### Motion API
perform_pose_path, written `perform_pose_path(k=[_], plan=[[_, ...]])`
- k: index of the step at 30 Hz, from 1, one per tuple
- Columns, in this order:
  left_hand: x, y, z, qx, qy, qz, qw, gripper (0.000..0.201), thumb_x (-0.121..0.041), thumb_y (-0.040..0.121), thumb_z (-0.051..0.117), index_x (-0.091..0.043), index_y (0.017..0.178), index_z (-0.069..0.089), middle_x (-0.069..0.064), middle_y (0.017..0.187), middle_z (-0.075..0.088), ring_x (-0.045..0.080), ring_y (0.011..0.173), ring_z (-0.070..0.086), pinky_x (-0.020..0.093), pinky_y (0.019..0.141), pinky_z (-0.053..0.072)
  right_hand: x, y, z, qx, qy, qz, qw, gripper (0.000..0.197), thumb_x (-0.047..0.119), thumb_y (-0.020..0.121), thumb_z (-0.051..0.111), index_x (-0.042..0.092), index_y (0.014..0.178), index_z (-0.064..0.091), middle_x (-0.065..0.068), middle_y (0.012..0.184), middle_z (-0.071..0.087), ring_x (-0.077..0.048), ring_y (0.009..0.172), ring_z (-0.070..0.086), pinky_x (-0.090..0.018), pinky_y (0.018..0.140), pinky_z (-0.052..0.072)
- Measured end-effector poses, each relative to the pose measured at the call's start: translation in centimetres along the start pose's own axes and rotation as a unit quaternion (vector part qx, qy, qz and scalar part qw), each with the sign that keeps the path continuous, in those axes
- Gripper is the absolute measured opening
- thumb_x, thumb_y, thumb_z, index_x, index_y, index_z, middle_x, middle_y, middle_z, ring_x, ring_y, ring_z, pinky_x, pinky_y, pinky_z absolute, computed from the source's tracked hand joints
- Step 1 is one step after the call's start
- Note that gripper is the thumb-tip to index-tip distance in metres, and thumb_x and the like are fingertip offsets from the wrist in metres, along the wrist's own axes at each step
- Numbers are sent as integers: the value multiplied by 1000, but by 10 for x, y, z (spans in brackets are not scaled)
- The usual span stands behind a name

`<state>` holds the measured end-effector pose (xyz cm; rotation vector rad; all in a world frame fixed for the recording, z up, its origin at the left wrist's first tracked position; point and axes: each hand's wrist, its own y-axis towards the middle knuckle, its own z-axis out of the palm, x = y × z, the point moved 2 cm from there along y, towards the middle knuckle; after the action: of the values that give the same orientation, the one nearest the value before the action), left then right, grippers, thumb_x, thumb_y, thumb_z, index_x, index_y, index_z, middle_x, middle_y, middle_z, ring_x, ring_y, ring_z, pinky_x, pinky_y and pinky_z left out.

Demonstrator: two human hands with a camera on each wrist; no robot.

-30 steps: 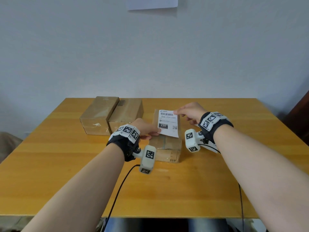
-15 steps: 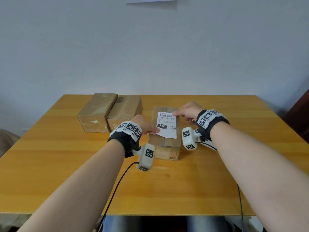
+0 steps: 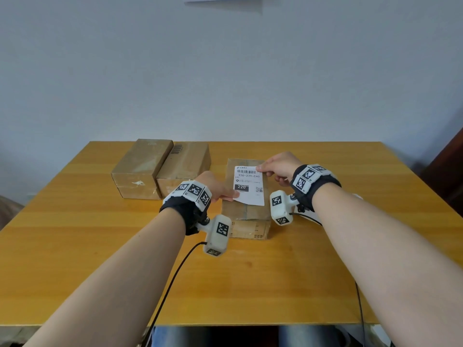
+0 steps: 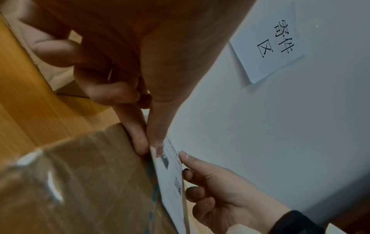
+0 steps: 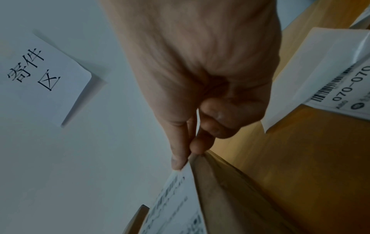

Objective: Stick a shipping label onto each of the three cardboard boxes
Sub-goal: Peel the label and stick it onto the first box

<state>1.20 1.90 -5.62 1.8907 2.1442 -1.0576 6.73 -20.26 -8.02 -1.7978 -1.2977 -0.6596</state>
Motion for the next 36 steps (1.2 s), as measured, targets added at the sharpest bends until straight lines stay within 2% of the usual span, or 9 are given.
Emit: perform_pose_path(k=[6, 11, 19, 25, 26, 29, 31, 33, 36], plan=[[-1, 3, 0, 13, 21, -1, 1000, 43, -51, 85, 77, -10, 95, 67, 1, 65, 53, 13, 50, 42, 24, 49, 34, 1, 1, 1, 6, -14, -15, 1000, 17, 27, 90, 81, 12, 96, 78, -1, 76, 68, -11, 51, 48, -20, 42, 39], [-1, 8, 1, 18, 27, 1, 999, 57, -51, 84, 77, -3, 115, 74, 1, 65, 54, 14, 50, 42, 24, 50, 34, -3, 3, 2, 8, -21, -11, 1000, 17, 29, 90, 82, 13, 95, 78, 0, 74, 66, -11, 51, 48, -20, 42, 40], [-3, 12, -1, 21, 56, -3, 998, 58, -53, 85, 76, -4, 116, 75, -2, 56, 52, 12, 46, 42, 24, 49, 34, -1, 6, 2, 12, -34, -9, 999, 18, 27, 90, 81, 11, 96, 77, 0, 71, 66, -11, 51, 50, -19, 40, 38], [-2, 18, 2, 14, 45, -7, 999, 40, -48, 85, 78, -10, 96, 73, 1, 69, 62, 11, 47, 42, 22, 49, 34, -2, 6, 2, 7, -41, -13, 999, 22, 27, 90, 81, 8, 100, 77, -1, 72, 68, -12, 51, 51, -19, 39, 38], [-2, 19, 2, 8, 44, -8, 999, 39, -48, 85, 78, -10, 87, 69, 0, 67, 63, 10, 46, 42, 22, 49, 33, -1, 6, 2, 5, -43, -14, 999, 23, 28, 90, 82, 8, 101, 77, -1, 72, 68, -12, 51, 52, -19, 39, 38], [0, 16, 2, 9, 47, -18, 999, 41, -50, 88, 74, -17, 70, 55, -9, 43, 54, 5, 32, 42, 20, 47, 32, -3, 6, 2, -8, -49, -21, 999, 26, 29, 89, 83, 5, 98, 77, -2, 71, 70, -12, 49, 53, -18, 38, 40], [6, 15, 3, 25, 46, -21, 998, 48, -60, 85, 71, -20, 65, 54, -9, 43, 53, 6, 35, 42, 21, 50, 35, -6, 6, 3, -20, -52, -29, 998, 30, 31, 89, 82, 3, 95, 75, -3, 70, 70, -13, 47, 57, -17, 36, 41], [13, 18, 4, 34, 54, -20, 998, 55, -70, 81, 68, -19, 63, 54, -4, 52, 54, 11, 45, 45, 23, 53, 39, -9, 5, 4, -16, -50, -31, 998, 31, 36, 90, 81, 6, 93, 71, -5, 74, 72, -15, 52, 63, -20, 39, 47], [20, 23, 6, 45, 10, -19, 999, 54, -68, 78, 73, -15, 78, 61, -2, 61, 58, 13, 48, 47, 23, 51, 40, -16, 1, 4, -2, -34, -43, 998, 31, 42, 91, 78, 13, 93, 65, -7, 86, 76, -17, 61, 69, -27, 50, 57]])
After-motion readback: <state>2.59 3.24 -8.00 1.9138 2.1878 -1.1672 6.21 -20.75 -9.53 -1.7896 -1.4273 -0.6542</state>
